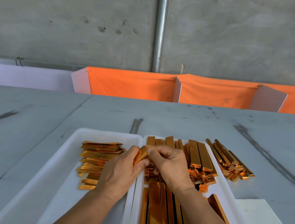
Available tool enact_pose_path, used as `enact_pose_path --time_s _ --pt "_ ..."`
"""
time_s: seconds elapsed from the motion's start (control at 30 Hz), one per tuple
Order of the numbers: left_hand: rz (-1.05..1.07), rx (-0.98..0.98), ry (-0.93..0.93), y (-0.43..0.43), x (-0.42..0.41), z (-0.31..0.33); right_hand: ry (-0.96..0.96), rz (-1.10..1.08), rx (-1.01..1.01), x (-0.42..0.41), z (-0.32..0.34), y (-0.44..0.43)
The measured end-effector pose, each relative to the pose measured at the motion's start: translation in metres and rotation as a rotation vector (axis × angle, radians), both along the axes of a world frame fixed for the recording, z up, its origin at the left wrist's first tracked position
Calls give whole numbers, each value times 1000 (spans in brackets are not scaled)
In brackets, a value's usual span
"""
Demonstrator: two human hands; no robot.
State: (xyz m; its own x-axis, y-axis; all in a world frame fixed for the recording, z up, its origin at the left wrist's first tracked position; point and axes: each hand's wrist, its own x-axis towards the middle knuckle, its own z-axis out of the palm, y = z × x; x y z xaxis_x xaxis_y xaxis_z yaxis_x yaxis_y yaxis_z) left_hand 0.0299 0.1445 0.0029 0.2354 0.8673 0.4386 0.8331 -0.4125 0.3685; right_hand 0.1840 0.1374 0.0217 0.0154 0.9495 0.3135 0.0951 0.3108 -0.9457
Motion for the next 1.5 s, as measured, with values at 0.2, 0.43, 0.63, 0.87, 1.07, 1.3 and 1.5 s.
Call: enact_pose_path --time_s 0.2,0.43,0.63,0.87,1.07,1.3,1.5 --pt "2 -7 -4 -1 0 1 -5 -16 -8 -1 1 0" --pt "29 -26 10 -3 1 3 -8 -2 -13 -3 -1 2" --pt "-11 -78 -97 -6 2 5 -27 -64 -32 -3 -4 6" --pt "-74 -167 -266 -4 -2 6 -79 -62 -31 -3 -1 6" --pt "-128 -309 -475 -5 -3 11 -47 -60 -55 -3 0 6" --pt "-141 -578 -803 -1 -8 17 38 -96 -107 2 0 9" --pt "-74 -516 -815 2 -9 12 92 -53 -122 2 0 7"
